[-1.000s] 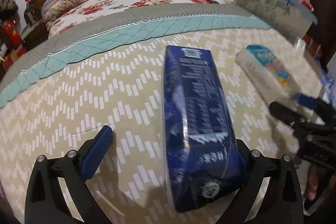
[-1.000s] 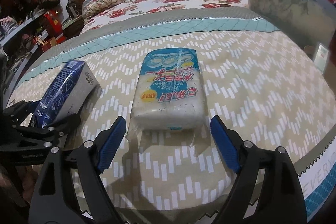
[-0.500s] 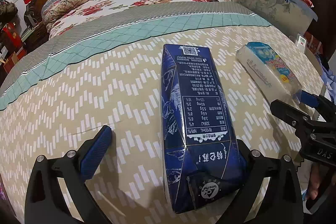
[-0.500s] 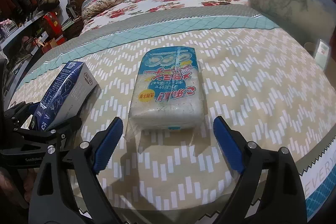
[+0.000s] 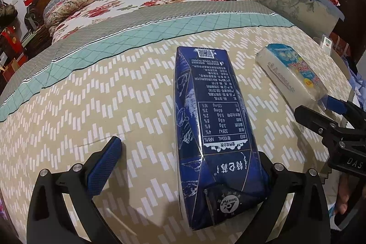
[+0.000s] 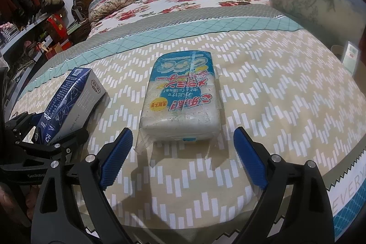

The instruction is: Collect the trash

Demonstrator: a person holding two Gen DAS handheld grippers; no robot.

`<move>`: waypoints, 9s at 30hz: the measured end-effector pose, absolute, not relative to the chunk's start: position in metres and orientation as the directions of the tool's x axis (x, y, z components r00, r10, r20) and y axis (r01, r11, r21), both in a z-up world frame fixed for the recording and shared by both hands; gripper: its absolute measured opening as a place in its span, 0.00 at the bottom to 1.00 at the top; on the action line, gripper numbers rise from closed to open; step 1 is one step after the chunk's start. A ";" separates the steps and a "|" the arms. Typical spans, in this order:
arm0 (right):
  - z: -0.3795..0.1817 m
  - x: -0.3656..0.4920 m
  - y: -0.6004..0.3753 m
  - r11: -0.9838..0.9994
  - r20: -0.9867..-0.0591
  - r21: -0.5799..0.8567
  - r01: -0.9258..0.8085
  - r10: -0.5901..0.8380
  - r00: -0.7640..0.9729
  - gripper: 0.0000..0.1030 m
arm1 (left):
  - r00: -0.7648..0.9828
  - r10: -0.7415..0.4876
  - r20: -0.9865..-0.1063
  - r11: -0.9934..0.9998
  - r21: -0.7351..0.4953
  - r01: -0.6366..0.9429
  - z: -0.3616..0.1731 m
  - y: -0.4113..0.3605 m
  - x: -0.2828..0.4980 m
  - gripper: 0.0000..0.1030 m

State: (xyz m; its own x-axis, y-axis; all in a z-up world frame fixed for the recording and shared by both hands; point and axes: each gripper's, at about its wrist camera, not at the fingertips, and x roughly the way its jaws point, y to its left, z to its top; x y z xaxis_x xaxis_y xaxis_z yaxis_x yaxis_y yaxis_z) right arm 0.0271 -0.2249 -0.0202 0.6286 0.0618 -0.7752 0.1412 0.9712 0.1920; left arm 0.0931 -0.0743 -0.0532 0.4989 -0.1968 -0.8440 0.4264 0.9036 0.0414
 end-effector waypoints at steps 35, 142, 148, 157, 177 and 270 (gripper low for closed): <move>-0.018 0.022 -0.228 0.958 -0.760 0.237 0.160 0.080 0.645 0.87 | 0.501 -0.192 -0.844 0.903 0.047 0.426 -0.053 -0.075 0.093 0.93; 0.010 -0.093 -0.492 0.770 -0.657 0.329 0.546 -0.229 0.718 0.58 | 0.280 -0.532 -0.799 0.528 -0.053 0.848 0.025 -0.417 0.061 0.46; 0.004 -0.081 -0.584 0.693 -0.691 0.327 0.643 -0.290 0.663 0.59 | 0.240 -0.565 -0.789 0.466 -0.066 0.882 0.008 -0.527 0.077 0.46; -0.021 -0.032 -0.637 0.685 -0.762 0.268 0.677 -0.279 0.584 0.77 | 0.175 -0.514 -0.840 0.471 -0.105 0.876 -0.039 -0.613 0.116 0.77; 0.017 -0.051 -0.533 0.738 -0.684 0.435 0.516 -0.102 0.722 0.33 | 0.216 -0.632 -0.744 0.516 -0.196 0.834 0.033 -0.425 0.093 0.83; 0.172 -0.205 -0.295 0.707 -0.482 0.350 0.615 -0.427 0.765 0.97 | 0.711 -0.568 -0.414 0.719 0.171 0.674 0.151 -0.194 -0.032 0.92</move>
